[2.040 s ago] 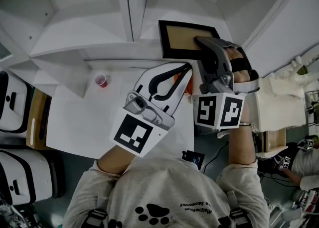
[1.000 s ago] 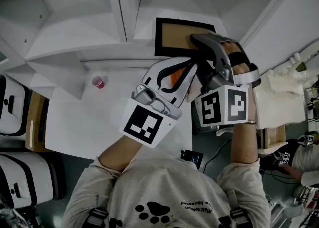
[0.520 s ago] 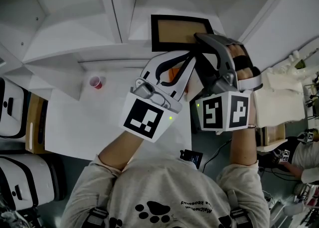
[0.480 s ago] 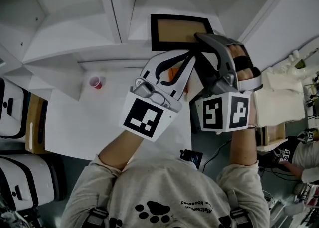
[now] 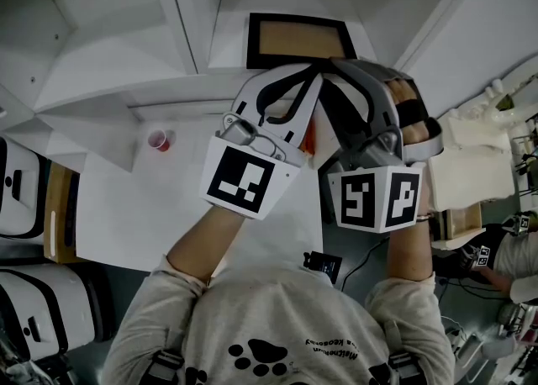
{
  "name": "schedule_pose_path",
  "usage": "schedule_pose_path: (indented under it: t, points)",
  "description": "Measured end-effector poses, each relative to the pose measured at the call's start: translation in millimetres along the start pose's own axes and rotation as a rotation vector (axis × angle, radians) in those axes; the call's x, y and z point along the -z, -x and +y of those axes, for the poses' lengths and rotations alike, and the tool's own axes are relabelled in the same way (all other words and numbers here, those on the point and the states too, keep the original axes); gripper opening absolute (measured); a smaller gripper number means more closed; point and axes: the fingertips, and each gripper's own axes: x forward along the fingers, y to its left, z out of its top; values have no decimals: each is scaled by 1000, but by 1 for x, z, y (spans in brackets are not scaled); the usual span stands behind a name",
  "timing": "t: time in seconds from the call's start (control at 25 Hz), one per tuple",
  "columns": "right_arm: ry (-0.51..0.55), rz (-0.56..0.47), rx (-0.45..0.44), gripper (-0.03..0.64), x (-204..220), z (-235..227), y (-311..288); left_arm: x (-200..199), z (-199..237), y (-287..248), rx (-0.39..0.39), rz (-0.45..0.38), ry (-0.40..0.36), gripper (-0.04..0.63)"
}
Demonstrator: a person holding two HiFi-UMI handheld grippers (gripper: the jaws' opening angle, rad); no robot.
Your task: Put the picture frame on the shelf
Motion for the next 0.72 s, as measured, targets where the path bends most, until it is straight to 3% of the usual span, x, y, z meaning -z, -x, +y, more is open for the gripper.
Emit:
schedule_pose_path:
  t: [0.16,0.4,0.72]
  points:
    - [-28,-5,8,153,0,0,2,-2,1,0,-6,-5,-2,21]
    - [-104,-29,13,51,-8,3,2,-11,6,4,-23,-19,-3,21]
    - [-348,-66,33,40,-9,-10,2,-16,5,11,-34,-23,-4,20]
